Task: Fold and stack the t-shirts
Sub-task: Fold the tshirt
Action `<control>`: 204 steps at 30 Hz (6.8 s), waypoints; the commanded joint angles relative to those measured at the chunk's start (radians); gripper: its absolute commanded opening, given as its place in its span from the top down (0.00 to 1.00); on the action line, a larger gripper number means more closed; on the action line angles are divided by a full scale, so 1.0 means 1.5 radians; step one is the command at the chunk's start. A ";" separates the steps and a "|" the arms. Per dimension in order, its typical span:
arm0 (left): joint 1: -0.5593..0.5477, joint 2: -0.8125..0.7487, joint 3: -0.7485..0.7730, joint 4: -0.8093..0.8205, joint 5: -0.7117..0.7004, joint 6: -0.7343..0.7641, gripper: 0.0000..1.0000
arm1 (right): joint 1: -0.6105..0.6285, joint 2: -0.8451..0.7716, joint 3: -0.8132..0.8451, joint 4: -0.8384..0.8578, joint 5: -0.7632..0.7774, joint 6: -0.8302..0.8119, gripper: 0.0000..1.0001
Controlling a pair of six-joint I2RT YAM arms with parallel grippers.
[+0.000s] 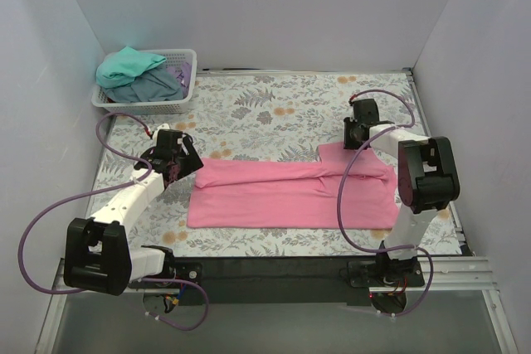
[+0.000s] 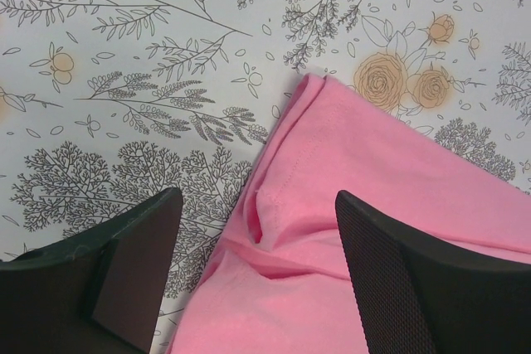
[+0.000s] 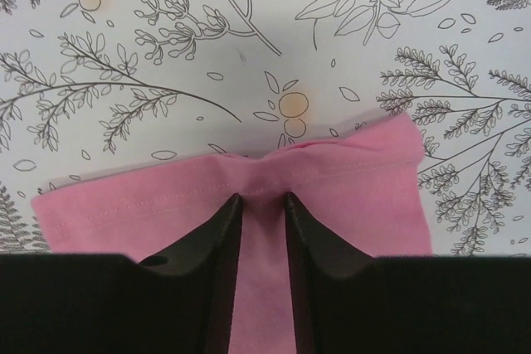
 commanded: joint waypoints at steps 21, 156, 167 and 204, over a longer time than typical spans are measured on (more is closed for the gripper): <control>-0.003 -0.026 -0.007 0.020 -0.011 0.012 0.27 | 0.028 -0.322 -0.142 -0.179 -0.030 0.053 0.98; -0.098 -0.149 -0.052 0.028 0.076 0.007 0.21 | 0.146 -0.141 -0.193 0.041 -0.550 0.015 0.51; -0.098 -0.126 -0.051 0.028 0.083 0.011 0.21 | 0.240 -0.248 -0.173 -0.100 -0.352 0.025 0.51; -0.097 -0.108 -0.046 0.026 0.097 0.021 0.21 | 0.243 -0.213 -0.078 -0.240 0.054 0.128 0.99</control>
